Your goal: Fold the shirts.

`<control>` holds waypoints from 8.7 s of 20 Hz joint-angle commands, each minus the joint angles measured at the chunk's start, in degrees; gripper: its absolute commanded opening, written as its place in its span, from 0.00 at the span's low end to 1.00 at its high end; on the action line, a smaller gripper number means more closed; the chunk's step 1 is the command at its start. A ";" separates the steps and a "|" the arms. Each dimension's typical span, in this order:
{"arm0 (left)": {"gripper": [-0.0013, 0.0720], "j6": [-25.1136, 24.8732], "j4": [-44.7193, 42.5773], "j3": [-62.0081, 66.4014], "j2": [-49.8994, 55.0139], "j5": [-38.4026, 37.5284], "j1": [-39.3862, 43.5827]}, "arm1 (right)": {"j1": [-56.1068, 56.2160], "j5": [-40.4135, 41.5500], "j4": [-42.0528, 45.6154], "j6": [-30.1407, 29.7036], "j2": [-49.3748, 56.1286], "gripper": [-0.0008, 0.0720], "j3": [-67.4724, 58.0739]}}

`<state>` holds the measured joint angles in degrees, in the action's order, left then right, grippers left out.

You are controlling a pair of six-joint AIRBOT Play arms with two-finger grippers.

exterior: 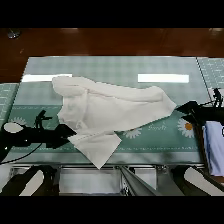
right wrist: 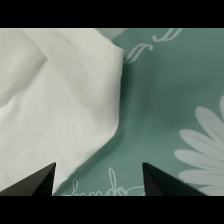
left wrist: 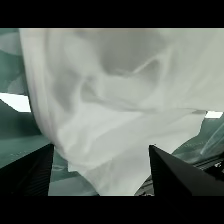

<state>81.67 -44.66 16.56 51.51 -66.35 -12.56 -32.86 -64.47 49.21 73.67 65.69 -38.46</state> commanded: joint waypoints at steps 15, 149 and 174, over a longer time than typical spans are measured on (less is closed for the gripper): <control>0.06 -9.49 17.27 -7.15 -1.01 13.05 7.23 | -0.04 2.45 -3.17 -0.28 6.08 0.86 0.46; 0.06 -18.38 8.98 16.00 7.48 0.35 -13.09 | 10.16 -4.50 1.57 1.99 6.80 0.04 -9.29; 0.97 2.69 -16.06 64.50 44.39 -11.19 -9.75 | 10.56 -13.60 1.86 9.20 41.33 0.87 -55.08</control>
<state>78.98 -47.51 80.44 98.89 -71.20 -17.98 -17.96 -70.24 47.94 83.15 107.20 -92.07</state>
